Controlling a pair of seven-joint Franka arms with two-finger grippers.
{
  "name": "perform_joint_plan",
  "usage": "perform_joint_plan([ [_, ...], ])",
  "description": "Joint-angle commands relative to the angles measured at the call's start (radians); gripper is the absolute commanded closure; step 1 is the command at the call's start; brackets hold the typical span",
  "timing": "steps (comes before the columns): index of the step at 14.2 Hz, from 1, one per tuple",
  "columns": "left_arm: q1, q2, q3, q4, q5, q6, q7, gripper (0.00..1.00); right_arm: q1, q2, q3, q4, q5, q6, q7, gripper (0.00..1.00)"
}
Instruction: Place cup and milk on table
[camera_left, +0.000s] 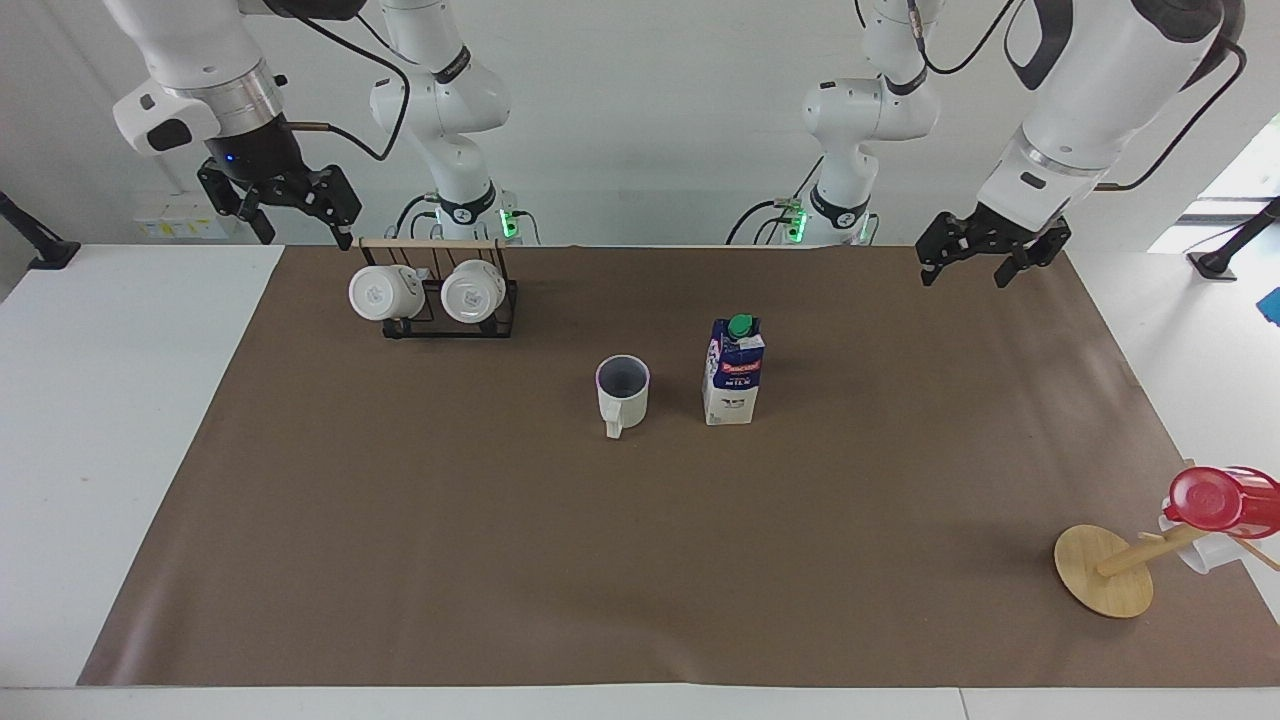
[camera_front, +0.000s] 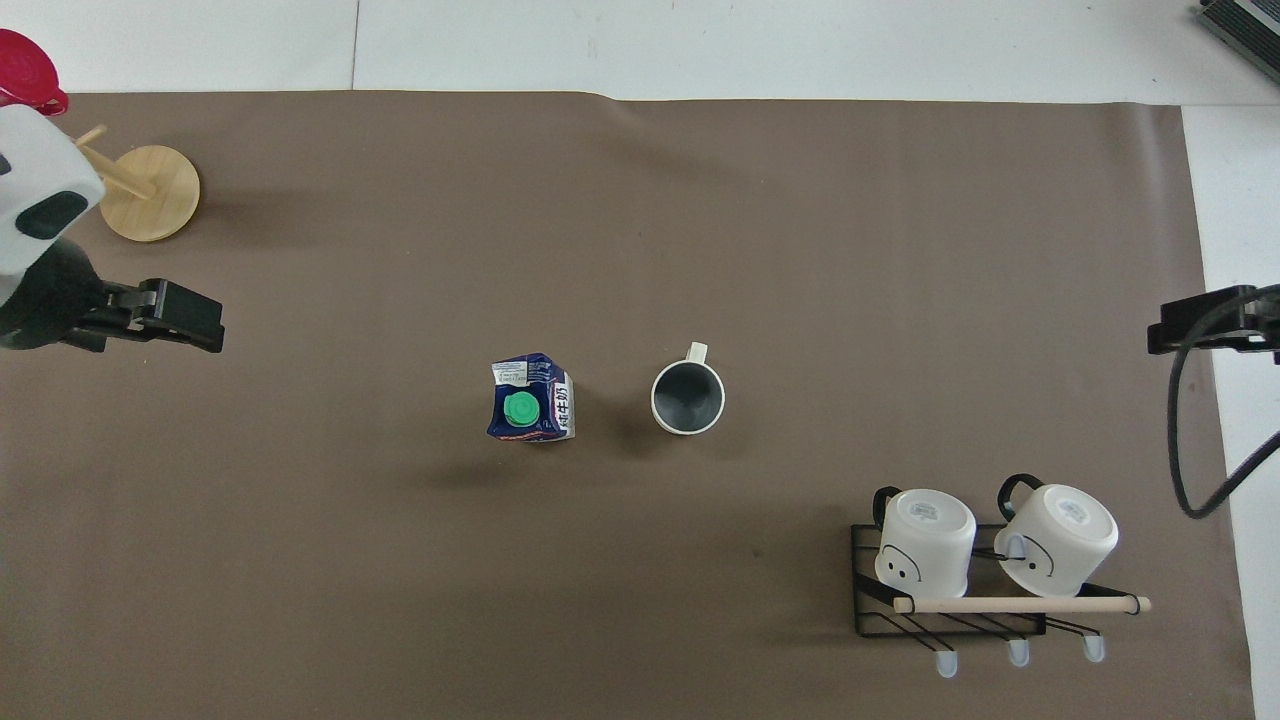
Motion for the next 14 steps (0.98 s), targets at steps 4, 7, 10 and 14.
perform_joint_plan([
  [4, 0.03, -0.014, -0.002, 0.017, 0.031, -0.031, 0.06, 0.0, -0.004, -0.006, 0.002, 0.002, 0.007, -0.006, -0.016, 0.0],
  [7, 0.033, -0.014, 0.004, 0.017, 0.031, -0.031, 0.061, 0.0, -0.004, -0.006, 0.001, 0.002, 0.007, -0.006, -0.018, 0.0],
  [10, 0.033, -0.014, 0.004, 0.017, 0.029, -0.034, 0.063, 0.0, -0.004, -0.006, 0.001, 0.0, 0.007, -0.006, -0.018, 0.0],
  [14, 0.035, -0.036, 0.012, 0.015, 0.031, -0.066, 0.061, 0.0, -0.004, -0.006, 0.001, 0.0, 0.007, -0.006, -0.018, 0.0],
])
